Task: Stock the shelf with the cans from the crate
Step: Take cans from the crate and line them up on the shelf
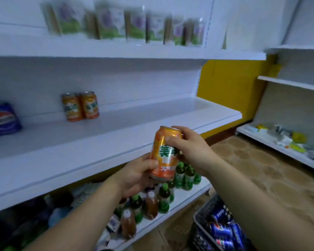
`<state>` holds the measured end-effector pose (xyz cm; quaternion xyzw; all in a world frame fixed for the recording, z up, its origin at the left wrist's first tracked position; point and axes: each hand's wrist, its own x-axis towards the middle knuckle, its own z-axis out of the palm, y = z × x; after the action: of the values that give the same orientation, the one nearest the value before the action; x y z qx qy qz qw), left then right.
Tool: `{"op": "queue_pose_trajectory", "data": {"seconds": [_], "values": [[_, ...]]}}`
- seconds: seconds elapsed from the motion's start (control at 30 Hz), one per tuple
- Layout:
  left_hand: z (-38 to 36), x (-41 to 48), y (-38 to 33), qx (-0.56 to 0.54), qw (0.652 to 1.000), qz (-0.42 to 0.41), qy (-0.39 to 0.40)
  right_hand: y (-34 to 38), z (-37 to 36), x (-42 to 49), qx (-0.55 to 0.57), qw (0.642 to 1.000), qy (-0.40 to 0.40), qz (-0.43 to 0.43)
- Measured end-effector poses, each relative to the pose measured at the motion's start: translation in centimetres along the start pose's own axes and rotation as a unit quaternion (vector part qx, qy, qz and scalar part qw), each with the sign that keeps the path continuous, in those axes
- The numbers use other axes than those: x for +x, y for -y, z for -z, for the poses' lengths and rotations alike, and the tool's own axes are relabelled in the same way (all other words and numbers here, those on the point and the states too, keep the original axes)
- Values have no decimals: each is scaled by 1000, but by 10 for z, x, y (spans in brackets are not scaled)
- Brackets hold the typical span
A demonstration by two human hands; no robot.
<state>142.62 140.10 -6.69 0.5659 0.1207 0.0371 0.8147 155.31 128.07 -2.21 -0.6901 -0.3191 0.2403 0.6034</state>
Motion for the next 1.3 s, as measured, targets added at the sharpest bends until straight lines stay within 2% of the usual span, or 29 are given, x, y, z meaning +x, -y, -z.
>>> {"op": "queue_pose_trajectory", "data": {"seconds": [0.1, 0.17, 0.23, 0.33, 0.47, 0.53, 0.67, 0.9, 1.1, 1.3], "values": [[24, -19, -19, 131, 984, -39, -114, 19, -42, 15, -47, 998, 11, 43], [47, -30, -33, 252, 954, -48, -157, 29, -66, 26, -75, 995, 25, 69], [77, -40, -46, 392, 897, -37, -202, 35, -87, 37, -99, 991, 41, 84], [121, -52, -58, 559, 774, 29, -295, 36, -116, 58, -134, 986, 55, 88], [169, -56, -58, 652, 675, 148, -314, 32, -143, 95, -153, 983, 66, 79], [181, -53, -57, 669, 644, 194, -316, 29, -151, 114, -149, 984, 68, 76], [191, -47, -53, 682, 627, 208, -313, 24, -165, 148, -143, 983, 68, 89], [196, -46, -48, 688, 623, 201, -314, -20, -181, 177, -168, 974, 27, 147], [196, -47, -47, 685, 627, 203, -311, -15, -201, 232, -176, 975, 31, 131], [195, -48, -46, 685, 627, 206, -309, -17, -217, 285, -196, 972, -7, 129]]}}
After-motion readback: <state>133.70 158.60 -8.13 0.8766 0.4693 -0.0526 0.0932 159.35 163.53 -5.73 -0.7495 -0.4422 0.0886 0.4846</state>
